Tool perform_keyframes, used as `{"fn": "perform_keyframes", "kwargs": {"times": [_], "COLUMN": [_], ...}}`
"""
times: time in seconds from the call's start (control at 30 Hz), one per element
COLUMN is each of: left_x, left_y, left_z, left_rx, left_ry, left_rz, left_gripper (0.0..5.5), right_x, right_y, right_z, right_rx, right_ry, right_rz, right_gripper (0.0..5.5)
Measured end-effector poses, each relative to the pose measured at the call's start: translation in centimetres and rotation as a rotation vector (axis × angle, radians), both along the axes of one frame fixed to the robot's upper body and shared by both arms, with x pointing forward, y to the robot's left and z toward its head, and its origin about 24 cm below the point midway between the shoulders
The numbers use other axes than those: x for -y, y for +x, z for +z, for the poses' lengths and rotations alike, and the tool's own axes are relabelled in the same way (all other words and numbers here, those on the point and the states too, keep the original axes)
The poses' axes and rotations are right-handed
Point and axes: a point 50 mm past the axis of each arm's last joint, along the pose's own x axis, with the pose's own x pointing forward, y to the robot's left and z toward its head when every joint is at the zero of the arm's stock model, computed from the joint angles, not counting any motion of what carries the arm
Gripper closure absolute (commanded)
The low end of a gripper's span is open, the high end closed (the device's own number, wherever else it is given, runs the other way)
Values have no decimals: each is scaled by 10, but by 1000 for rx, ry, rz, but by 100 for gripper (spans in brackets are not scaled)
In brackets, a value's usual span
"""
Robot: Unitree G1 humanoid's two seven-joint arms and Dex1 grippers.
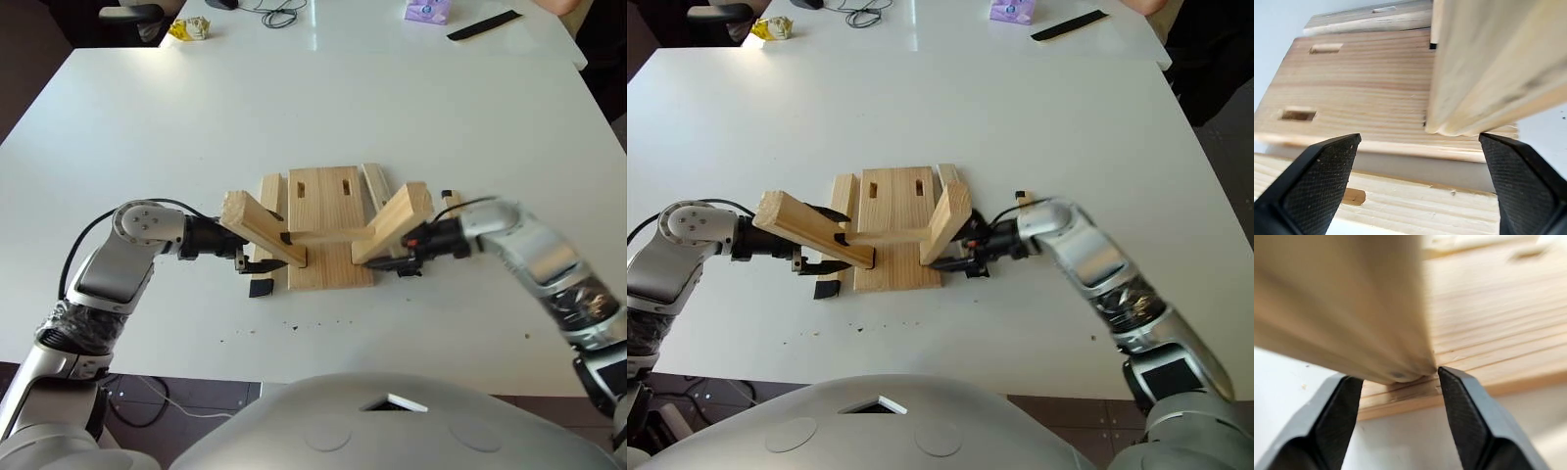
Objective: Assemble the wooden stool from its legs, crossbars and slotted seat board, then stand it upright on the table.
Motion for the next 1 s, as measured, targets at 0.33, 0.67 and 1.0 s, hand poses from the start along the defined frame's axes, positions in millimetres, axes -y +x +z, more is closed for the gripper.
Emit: {"fn": "perform_keyframes", "kwargs": {"times": [0.33, 0.67, 1.0], "left_x": [-11, -30, -35], "left_y": [11, 12, 12], "left_z": [6, 26, 102], "left_rx": [64, 157, 263], "left_ry": [-14, -83, -430], "left_rz": [54, 203, 433], "left_gripper": [102, 102, 213], "right_x": [21, 50, 91], "right_y": [10, 2, -24], "right_z": [11, 68, 115], "right_rx": [106, 196, 407], "right_ry": [-25, 57, 235], "right_rz": [-119, -180, -668], "right_gripper": [253, 253, 347]}}
